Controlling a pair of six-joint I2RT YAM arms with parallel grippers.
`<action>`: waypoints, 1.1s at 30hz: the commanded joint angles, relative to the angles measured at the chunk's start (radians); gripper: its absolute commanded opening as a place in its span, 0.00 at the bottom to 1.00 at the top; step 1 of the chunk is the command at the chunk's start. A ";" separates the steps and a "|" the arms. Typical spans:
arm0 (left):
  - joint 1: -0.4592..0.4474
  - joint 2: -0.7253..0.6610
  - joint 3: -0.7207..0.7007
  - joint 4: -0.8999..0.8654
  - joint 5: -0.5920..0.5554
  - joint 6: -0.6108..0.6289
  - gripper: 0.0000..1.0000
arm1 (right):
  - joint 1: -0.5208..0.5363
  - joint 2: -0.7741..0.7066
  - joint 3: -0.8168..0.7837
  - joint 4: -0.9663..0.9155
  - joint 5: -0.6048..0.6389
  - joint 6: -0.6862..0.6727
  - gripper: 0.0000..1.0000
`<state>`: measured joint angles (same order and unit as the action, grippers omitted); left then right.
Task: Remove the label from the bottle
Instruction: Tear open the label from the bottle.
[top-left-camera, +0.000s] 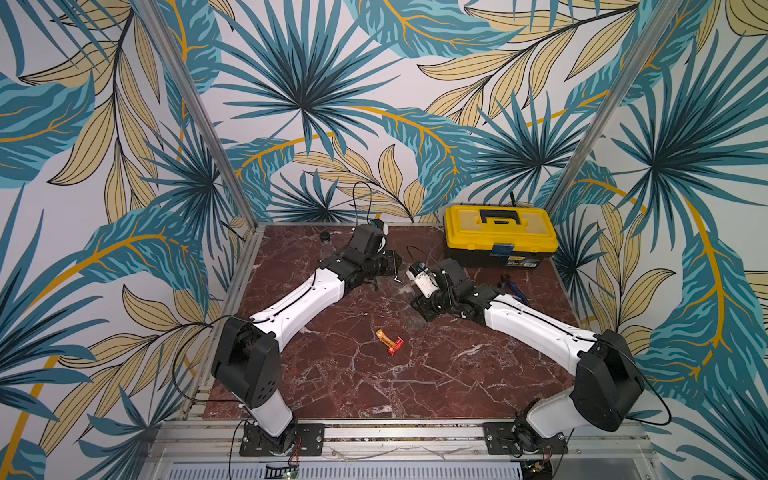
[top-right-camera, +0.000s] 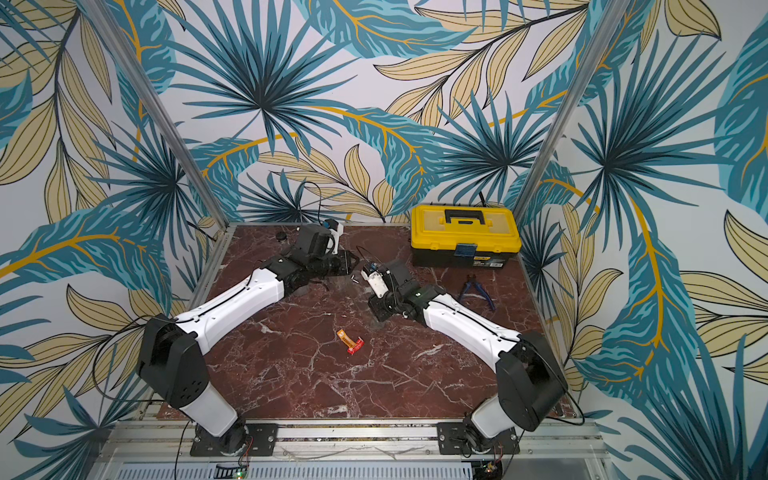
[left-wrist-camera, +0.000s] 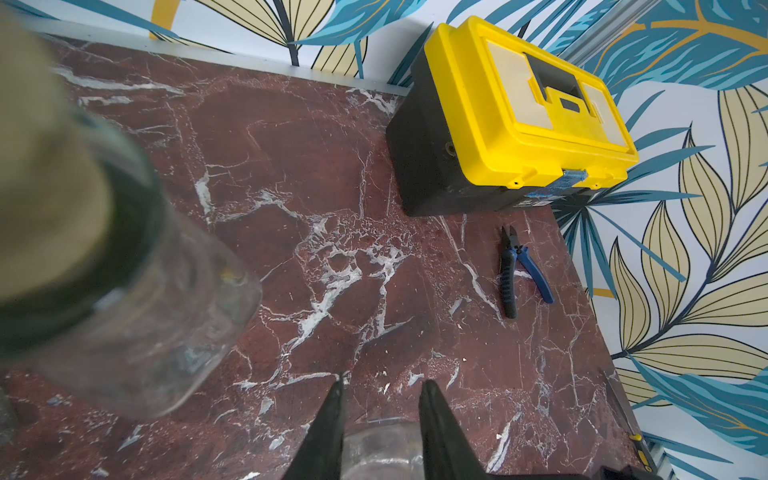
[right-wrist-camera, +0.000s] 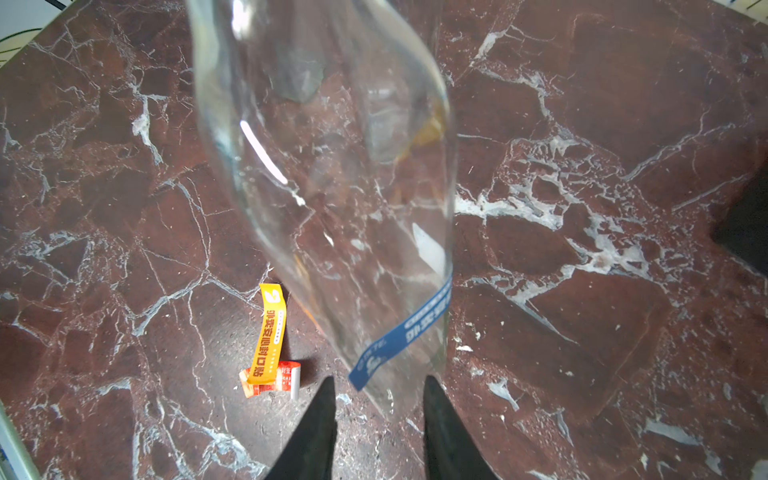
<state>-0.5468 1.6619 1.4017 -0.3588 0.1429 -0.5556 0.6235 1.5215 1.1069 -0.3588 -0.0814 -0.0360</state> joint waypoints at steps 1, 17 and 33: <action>0.007 0.020 0.026 -0.026 0.011 0.006 0.00 | 0.005 0.020 0.016 0.018 0.020 -0.017 0.34; 0.008 0.024 0.025 -0.026 0.030 0.006 0.00 | 0.005 0.038 0.031 0.026 0.023 -0.025 0.21; 0.008 0.021 0.020 -0.026 0.047 0.005 0.00 | 0.005 0.039 0.034 0.034 0.058 -0.035 0.07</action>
<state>-0.5381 1.6695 1.4040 -0.3576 0.1638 -0.5583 0.6277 1.5444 1.1244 -0.3458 -0.0616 -0.0616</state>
